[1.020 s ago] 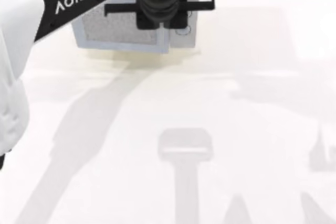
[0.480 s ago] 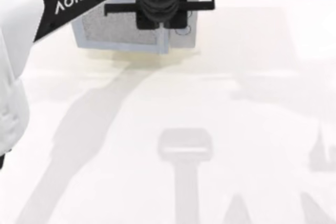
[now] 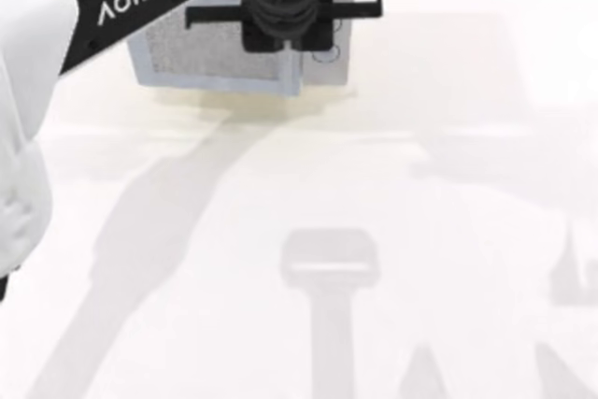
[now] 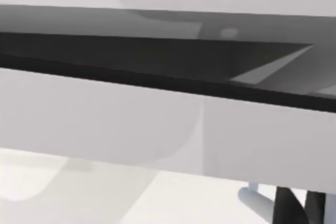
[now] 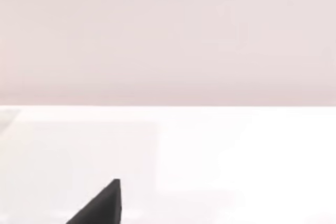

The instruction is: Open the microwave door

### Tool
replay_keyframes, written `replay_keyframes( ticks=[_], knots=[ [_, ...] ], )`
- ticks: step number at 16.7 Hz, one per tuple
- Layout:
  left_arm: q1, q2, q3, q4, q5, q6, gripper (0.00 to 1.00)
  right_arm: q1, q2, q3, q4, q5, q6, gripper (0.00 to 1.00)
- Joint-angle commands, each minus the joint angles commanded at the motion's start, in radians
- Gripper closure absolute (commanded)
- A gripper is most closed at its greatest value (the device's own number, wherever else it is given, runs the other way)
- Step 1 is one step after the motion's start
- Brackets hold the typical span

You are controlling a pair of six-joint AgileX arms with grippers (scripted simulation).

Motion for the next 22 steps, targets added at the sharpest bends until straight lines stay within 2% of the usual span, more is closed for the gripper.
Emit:
replay_keyframes(
  ticks=[8,22],
  knots=[
    [0.012,-0.101,-0.157,0.079,0.038,0.096,1.0,0.0,0.0,0.0,0.0,0.0,0.0,0.0],
    [0.013,-0.11,-0.164,0.087,0.04,0.1,1.0,0.0,0.0,0.0,0.0,0.0,0.0,0.0]
  ],
)
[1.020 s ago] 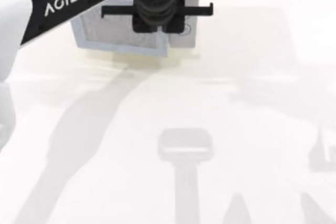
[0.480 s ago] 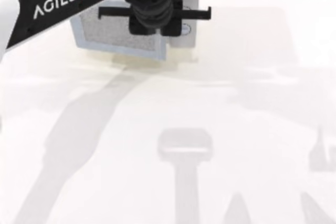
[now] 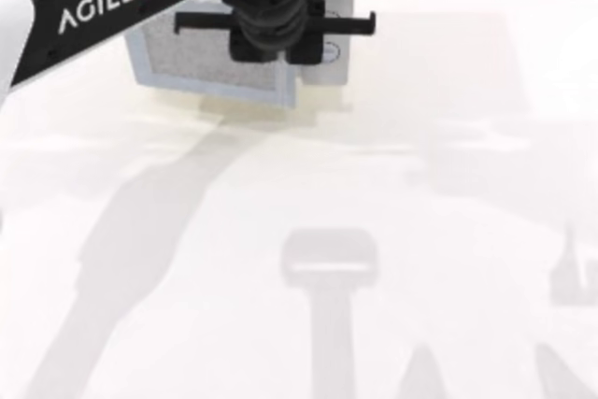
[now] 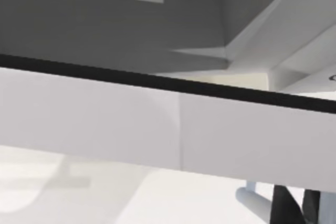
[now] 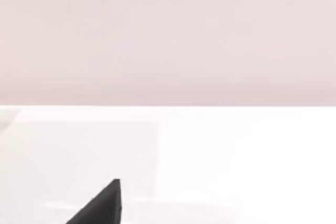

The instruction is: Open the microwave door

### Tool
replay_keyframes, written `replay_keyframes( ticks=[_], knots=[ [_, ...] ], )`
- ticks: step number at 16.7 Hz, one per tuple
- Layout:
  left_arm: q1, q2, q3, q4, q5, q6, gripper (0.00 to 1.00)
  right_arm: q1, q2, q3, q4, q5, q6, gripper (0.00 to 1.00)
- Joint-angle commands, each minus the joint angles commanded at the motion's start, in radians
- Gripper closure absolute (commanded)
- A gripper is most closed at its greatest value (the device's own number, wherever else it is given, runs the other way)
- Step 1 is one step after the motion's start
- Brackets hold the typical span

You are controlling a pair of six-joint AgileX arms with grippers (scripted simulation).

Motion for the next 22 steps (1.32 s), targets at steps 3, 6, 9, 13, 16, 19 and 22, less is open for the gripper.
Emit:
replay_keyframes(
  ticks=[3,6,9,13,16,19,22],
  knots=[
    [0.0,0.0,0.0,0.0,0.0,0.0,1.0,0.0,0.0,0.0,0.0,0.0,0.0,0.0],
    [0.0,0.0,0.0,0.0,0.0,0.0,1.0,0.0,0.0,0.0,0.0,0.0,0.0,0.0],
    [0.0,0.0,0.0,0.0,0.0,0.0,1.0,0.0,0.0,0.0,0.0,0.0,0.0,0.0],
    [-0.006,0.001,-0.005,0.003,0.005,-0.001,1.0,0.0,0.0,0.0,0.0,0.0,0.0,0.0],
    [0.003,-0.041,-0.064,0.032,0.022,0.044,1.0,0.0,0.0,0.0,0.0,0.0,0.0,0.0],
    [0.012,-0.086,-0.134,0.064,0.047,0.094,1.0,0.0,0.0,0.0,0.0,0.0,0.0,0.0],
    [0.013,-0.096,-0.145,0.072,0.053,0.105,1.0,0.0,0.0,0.0,0.0,0.0,0.0,0.0]
  ],
)
